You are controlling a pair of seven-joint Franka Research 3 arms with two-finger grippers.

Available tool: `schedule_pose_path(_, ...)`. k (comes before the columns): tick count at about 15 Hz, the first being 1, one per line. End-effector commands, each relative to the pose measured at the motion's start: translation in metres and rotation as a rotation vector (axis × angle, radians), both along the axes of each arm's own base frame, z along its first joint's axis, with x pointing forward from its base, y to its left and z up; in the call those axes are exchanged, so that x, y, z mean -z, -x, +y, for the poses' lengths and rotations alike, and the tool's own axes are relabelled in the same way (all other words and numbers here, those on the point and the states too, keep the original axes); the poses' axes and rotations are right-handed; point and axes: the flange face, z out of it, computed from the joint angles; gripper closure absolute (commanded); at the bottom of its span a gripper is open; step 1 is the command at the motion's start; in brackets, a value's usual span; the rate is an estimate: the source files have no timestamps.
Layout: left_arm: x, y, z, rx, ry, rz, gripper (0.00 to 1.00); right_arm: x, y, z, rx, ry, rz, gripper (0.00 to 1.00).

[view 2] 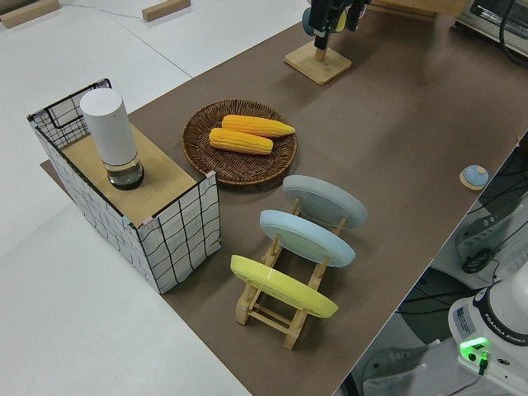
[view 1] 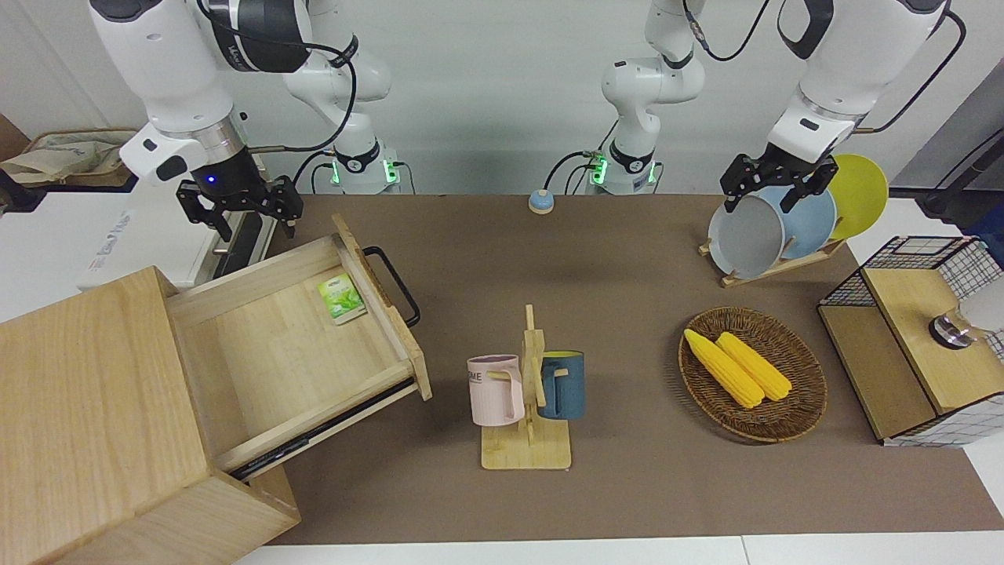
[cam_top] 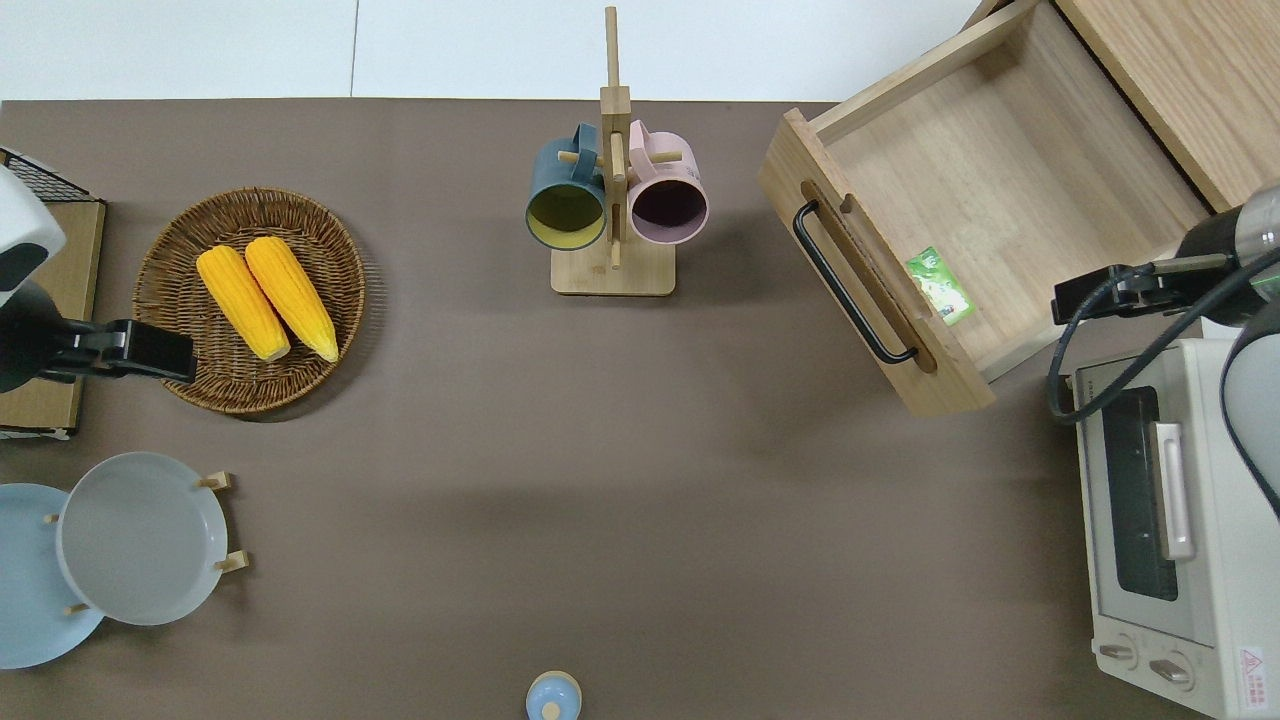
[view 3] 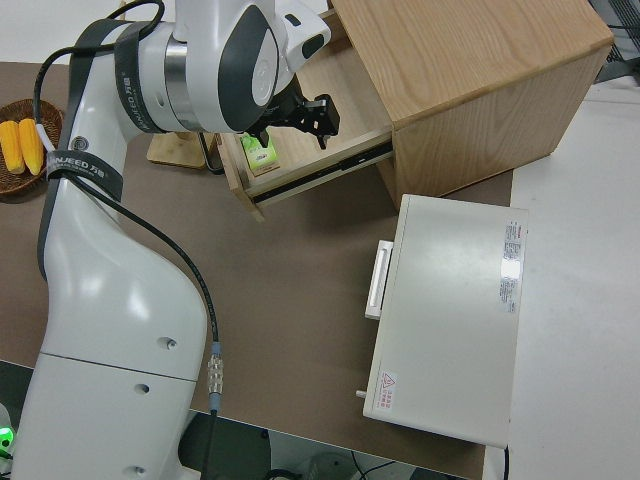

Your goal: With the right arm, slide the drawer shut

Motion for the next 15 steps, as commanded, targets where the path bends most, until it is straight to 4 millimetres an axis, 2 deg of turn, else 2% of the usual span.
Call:
schedule_pose_path(1,-0.0034,-0.0016,0.0008,0.012,-0.016,0.006,0.01,-0.0045,0.0036,-0.0006,-0.022,-0.049,-0.002,0.015)
schedule_pose_path(8,-0.0041,-0.0016,0.0008,0.012,-0.016,0.005,0.01,-0.0023,0.0033,0.0043,-0.029,-0.045,0.006,0.015)
schedule_pose_path(15,-0.0041,-0.0016,0.0008,0.012,-0.016,0.005,0.01,-0.0037,0.0046,0.001,-0.026,-0.04,0.008,0.03)
